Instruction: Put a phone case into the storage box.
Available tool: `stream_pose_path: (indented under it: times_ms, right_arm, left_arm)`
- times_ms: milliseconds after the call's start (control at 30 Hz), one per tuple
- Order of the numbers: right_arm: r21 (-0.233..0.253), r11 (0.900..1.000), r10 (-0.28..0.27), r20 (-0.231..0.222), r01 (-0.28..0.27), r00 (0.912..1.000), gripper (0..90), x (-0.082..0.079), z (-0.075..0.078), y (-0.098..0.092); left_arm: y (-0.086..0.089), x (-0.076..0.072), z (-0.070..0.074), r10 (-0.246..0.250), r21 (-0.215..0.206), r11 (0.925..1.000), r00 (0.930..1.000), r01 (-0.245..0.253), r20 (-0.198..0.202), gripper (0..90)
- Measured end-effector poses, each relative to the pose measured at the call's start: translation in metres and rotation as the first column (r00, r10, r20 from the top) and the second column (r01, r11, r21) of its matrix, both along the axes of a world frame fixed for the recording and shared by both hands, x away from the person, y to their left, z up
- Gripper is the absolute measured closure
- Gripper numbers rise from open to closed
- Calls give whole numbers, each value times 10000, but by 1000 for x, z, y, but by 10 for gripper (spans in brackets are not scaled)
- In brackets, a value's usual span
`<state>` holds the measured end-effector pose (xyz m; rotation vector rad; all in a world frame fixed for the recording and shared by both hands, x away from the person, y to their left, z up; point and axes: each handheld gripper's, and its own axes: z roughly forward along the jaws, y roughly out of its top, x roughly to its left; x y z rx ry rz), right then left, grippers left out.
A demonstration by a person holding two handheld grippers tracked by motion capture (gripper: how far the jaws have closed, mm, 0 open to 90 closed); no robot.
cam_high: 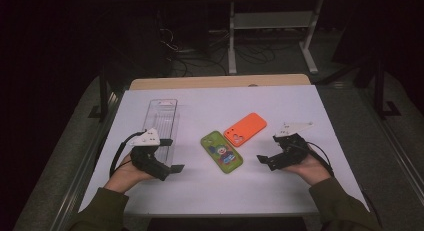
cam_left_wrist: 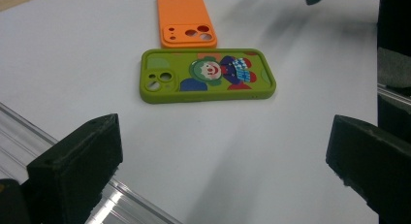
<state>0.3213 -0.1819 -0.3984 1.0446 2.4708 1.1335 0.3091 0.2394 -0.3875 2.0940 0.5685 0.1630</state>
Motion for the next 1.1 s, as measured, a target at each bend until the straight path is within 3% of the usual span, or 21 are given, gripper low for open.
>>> stream_pose_path:
  times_ms: [267, 333, 367, 433, 533, 567, 633, 867, 900, 1100]
  right_arm:
    - [-57, 9996, -283, -158, 282, 9995, 176, 30, 5, 5]
    - [-38, 9994, -334, -194, 333, 9993, 225, 38, 6, 8]
    - [-89, 9992, -394, -189, 393, 9990, 293, 47, 7, 10]
    - [-105, 9989, -460, -300, 457, 9985, 320, 50, 7, 11]
    - [-418, 9975, -583, -356, 568, 9977, 444, 68, 6, 19]
    - [-418, 9975, -583, -356, 568, 9977, 444, 68, 6, 19]
    - [-523, 9969, -614, -525, 587, 9967, 545, 82, 6, 23]
    - [-701, 9949, -788, -918, 725, 9927, 721, 109, 4, 30]
    - [-671, 9949, -823, -1034, 756, 9912, 788, 119, 3, 31]
    - [-750, 9929, -1009, -1255, 920, 9870, 883, 140, 4, 36]
  left_arm:
    - [0, 0, 0, 29, -107, 9999, 10000, -29, -4, 0]
    - [0, 0, 1, 29, -91, 10000, 10000, -29, -23, 0]
    - [1, 0, 1, 10, -58, 10000, 10000, -10, -13, 0]
    - [0, 1, 1, 25, -116, 9999, 10000, -25, 24, 0]
    - [1, 1, 1, 36, -138, 9999, 10000, -36, 10, 0]
    - [1, 1, 1, 39, -180, 9998, 10000, -39, 20, 0]
    - [1, 1, 1, 25, -171, 9999, 10000, -24, 52, 0]
    - [1, 1, 1, 16, -156, 9999, 10000, -15, 59, 0]
    - [1, 1, 1, 5, -149, 9999, 10000, -5, 62, 0]
    - [0, 1, 0, -57, -118, 9999, 10000, 57, 41, 0]
